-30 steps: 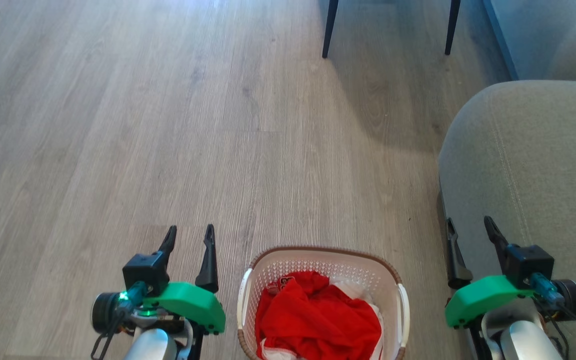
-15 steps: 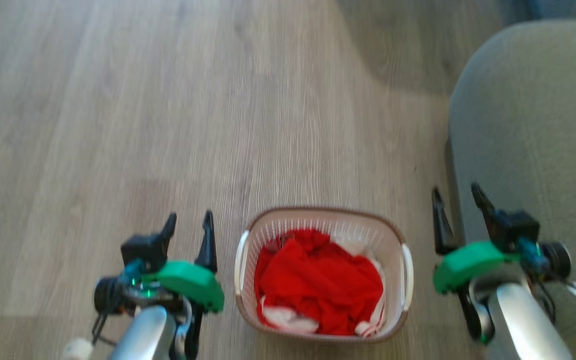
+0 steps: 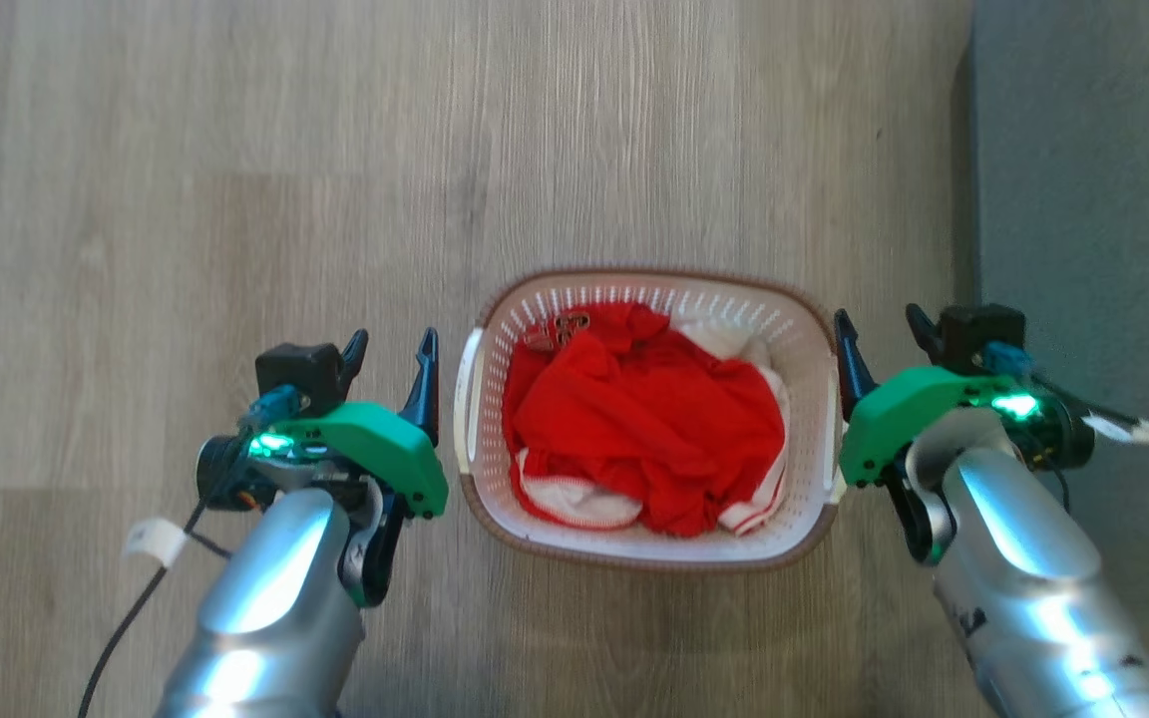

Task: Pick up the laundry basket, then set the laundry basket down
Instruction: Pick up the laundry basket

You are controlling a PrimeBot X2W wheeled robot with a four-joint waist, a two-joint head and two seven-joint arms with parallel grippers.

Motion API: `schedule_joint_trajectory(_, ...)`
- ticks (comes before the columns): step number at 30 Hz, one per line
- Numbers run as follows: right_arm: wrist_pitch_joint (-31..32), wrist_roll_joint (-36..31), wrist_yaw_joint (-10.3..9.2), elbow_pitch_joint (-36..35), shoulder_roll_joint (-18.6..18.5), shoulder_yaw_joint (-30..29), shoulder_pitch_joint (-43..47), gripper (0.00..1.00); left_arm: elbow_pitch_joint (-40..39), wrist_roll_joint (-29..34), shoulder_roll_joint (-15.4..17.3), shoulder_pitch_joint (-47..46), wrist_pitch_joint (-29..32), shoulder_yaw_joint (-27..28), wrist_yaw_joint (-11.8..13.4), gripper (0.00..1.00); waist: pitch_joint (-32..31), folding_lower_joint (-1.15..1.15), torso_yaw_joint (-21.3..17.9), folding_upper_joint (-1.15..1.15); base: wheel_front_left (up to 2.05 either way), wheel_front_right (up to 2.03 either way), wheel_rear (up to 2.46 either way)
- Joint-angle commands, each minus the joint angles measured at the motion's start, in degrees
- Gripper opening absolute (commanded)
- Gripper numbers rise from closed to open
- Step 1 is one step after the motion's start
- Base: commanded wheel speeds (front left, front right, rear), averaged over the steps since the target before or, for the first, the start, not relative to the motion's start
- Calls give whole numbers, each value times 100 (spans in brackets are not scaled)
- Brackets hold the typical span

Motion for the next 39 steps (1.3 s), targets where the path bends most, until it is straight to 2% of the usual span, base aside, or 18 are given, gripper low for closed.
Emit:
schedule_joint_trajectory(1, 19, 86, 41, 95, 29, 260, -104, 100, 53, -99, 69, -147, -55, 114, -58, 100, 385, -2, -19, 0, 0, 0, 0)
schedule_joint_trajectory(7, 107, 502, 41, 1053, 29, 626, -662, 100, 749, -325, 69, -547, -55, -285, -304, 100, 783, -2, -14, 0, 0, 0, 0)
schedule_joint_trajectory(17, 201, 705, 41, 1979, 29, 938, -1388, 100, 1684, -829, 69, -1246, -55, -1148, -693, 100, 1333, -2, -58, 0, 0, 0, 0)
schedule_joint_trajectory(26, 600, 862, 41, 2321, 29, 1202, -1668, 100, 2300, -1592, 69, -1730, 40, -1788, -770, 100, 1622, -2, -118, 0, 0, 0, 0)
schedule_joint_trajectory(39, 1145, 1255, 41, 2375, 29, 1552, -1791, 100, 2424, -2276, 69, -2097, 451, -2709, -775, 100, 1980, -2, -164, 0, 0, 0, 0)
